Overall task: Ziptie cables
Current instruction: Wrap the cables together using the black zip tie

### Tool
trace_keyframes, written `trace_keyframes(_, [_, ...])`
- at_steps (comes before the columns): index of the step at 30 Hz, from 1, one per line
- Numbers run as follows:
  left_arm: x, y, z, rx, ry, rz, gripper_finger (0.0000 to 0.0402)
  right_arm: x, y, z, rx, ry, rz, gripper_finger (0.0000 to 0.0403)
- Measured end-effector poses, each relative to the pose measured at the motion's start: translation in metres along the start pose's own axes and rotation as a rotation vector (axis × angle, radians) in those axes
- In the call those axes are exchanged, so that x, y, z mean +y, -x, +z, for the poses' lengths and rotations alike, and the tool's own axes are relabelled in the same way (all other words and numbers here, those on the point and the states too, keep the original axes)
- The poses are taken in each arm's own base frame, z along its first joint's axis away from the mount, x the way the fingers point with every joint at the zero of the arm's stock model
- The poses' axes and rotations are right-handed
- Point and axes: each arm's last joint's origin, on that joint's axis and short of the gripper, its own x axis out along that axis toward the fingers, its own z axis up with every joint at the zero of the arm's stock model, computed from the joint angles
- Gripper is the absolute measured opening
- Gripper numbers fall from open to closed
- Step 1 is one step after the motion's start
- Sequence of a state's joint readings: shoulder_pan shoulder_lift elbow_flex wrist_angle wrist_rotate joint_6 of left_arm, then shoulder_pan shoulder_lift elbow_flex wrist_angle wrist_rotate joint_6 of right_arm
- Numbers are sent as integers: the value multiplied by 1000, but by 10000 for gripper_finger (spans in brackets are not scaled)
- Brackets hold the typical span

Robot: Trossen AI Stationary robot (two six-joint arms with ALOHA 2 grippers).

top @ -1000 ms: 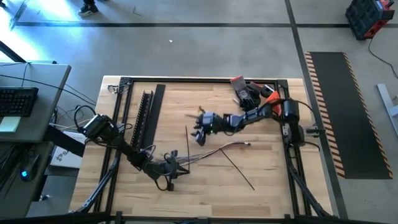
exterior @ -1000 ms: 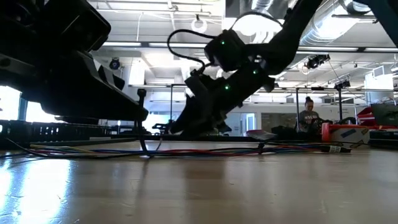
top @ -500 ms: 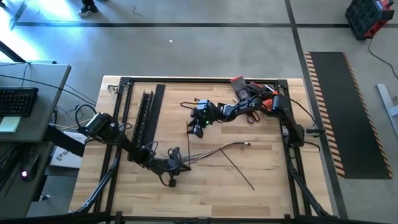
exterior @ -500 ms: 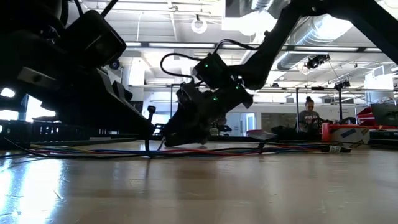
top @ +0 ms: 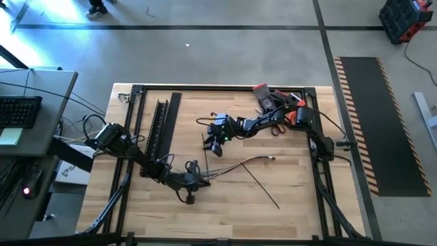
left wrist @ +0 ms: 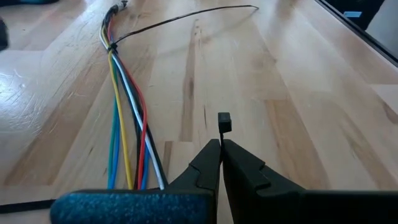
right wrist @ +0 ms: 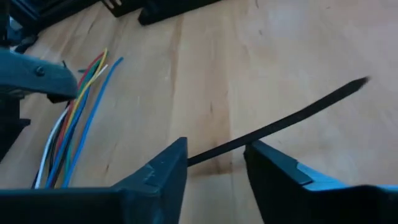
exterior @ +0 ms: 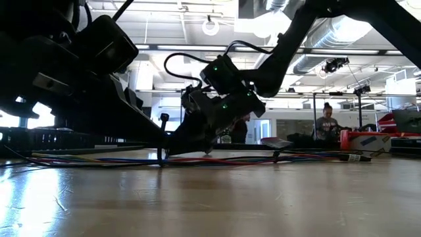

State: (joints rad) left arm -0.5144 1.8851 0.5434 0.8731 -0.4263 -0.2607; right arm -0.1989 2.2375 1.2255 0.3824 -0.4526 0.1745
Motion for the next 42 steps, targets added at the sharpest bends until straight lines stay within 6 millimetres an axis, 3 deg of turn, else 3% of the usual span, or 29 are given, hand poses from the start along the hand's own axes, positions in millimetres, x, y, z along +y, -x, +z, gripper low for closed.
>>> trace_keyframes(7, [0, 0, 0, 0, 16, 1, 0, 8, -5, -2, -6, 40, -39, 96])
trace_keyframes(13, [0, 0, 0, 0, 27, 2, 0, 17, -9, -3, -16, 132, -102, 9])
trace_keyframes(17, [0, 0, 0, -3, 67, 4, 0, 22, -5, -10, -49, 190, -132, 1])
trace_keyframes(22, [1, 1, 0, -27, 79, 50, 0, 28, 19, -29, -142, 284, -204, 0])
trace_keyframes(26, [5, 0, 1, -41, 96, 93, 0, 42, 31, -42, -200, 466, -287, 0])
trace_keyframes(33, [17, -5, 9, -82, 141, 99, 0, 86, 22, -60, -168, 826, -454, 0])
trace_keyframes(36, [20, -3, 8, -92, 180, 106, 0, 101, 19, -62, -177, 936, -447, 0])
trace_keyframes(42, [27, 25, -10, -216, 324, 148, 0, 106, 18, -66, -171, 954, -394, 0])
